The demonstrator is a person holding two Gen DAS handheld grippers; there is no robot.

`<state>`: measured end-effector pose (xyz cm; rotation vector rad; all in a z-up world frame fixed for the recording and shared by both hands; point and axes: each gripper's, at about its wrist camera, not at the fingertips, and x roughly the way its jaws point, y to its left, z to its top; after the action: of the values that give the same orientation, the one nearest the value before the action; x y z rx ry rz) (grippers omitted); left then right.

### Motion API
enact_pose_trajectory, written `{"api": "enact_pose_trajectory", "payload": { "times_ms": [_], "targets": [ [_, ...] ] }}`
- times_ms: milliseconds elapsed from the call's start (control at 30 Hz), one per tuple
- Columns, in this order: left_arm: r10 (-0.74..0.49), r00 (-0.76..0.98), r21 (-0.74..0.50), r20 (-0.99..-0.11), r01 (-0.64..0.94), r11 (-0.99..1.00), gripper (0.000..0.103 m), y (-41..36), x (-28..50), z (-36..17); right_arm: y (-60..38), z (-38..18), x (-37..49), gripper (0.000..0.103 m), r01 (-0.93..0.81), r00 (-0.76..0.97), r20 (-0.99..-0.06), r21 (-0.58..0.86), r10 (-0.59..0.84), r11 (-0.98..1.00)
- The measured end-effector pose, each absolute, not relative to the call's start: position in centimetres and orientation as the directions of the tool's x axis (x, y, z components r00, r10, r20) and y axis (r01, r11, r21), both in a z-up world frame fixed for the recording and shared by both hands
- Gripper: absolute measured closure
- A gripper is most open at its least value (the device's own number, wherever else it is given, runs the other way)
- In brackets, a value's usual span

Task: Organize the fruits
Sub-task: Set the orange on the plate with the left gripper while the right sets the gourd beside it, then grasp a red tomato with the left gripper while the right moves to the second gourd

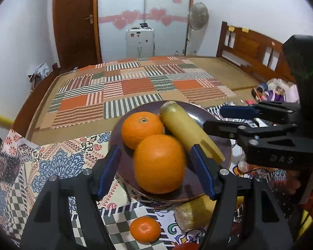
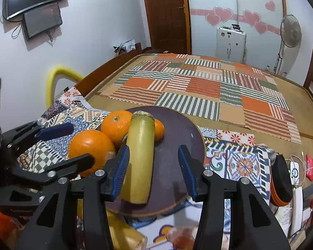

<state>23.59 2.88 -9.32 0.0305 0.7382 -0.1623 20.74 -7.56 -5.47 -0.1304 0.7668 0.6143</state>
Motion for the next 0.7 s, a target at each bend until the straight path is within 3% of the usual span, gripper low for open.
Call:
{"api": "enact_pose_trajectory", "payload": {
  "times_ms": [433,700],
  "targets": [
    [-0.132,0.752,-0.051,-0.645,0.129,0.990,0.033,4.0,20.9,-7.4,-9.4,-5.1,16.7,0.058,-0.600,0.587,-0.652,0.049,0.480,0.799],
    [-0.116,0.725,-0.061,-0.678,0.102,0.993,0.033,5.3,16.9,-8.3,-9.9,-7.0,14.2,0.057,-0.643,0.537,-0.675,0.062,0.506,0.764]
  ]
}}
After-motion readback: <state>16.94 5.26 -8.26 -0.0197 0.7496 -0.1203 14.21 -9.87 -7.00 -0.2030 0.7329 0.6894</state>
